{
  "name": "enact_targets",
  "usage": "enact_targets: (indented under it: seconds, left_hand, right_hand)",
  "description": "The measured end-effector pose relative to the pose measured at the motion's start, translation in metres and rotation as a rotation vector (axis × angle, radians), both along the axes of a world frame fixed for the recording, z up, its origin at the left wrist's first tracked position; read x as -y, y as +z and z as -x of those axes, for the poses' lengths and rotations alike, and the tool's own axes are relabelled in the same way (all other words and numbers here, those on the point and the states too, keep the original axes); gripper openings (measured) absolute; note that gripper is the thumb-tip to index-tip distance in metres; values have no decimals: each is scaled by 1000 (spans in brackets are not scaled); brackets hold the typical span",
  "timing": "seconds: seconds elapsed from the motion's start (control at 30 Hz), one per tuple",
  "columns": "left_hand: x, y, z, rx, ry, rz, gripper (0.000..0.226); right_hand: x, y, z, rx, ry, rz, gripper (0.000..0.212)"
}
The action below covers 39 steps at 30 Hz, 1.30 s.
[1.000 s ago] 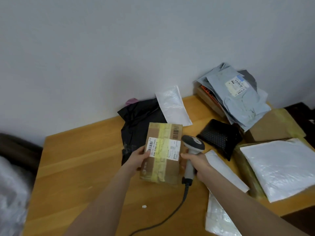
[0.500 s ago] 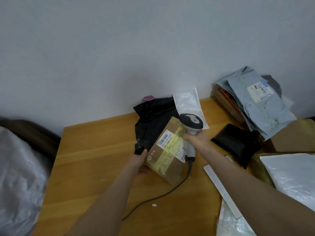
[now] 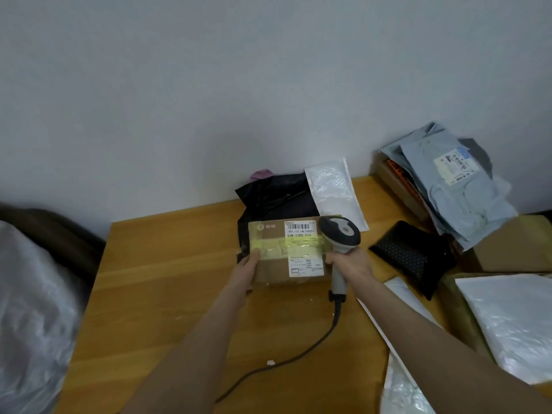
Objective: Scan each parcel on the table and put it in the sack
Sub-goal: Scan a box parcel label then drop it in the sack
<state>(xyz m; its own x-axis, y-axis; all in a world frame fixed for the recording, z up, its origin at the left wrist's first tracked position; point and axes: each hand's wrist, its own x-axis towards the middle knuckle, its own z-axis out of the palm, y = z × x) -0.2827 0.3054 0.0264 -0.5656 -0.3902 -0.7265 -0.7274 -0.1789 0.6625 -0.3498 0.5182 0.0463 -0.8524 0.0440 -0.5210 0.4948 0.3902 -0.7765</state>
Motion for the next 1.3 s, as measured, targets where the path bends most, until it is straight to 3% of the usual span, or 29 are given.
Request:
enact_targets:
  seconds: [0.2, 0.47, 0.67, 0.77, 0.83, 1.03, 1.3]
  left_hand:
    - [18, 24, 0, -167, -34, -109, 56]
    - [33, 67, -21, -214, -115, -17, 62]
    - [41, 84, -67, -321, 16, -20, 71]
    - [52, 86, -83, -363, 25, -4, 79]
    - [62, 87, -90, -390, 20, -4, 84]
    - [113, 93, -109, -451, -49, -61, 103]
    - [192, 95, -134, -481, -104, -88, 89]
  right_hand:
    - [-14, 14, -17, 29, -114, 107, 13]
    - [-13, 54, -39, -80, -119, 175, 14]
    - [8, 90, -87, -305, -79, 208, 19]
    - [23, 108, -114, -232, 27, 316, 5]
    - [37, 119, -131, -196, 32, 368, 15]
    - [92, 136, -178, -190, -33, 379, 6]
    - [171, 148, -217, -149, -115, 396, 15]
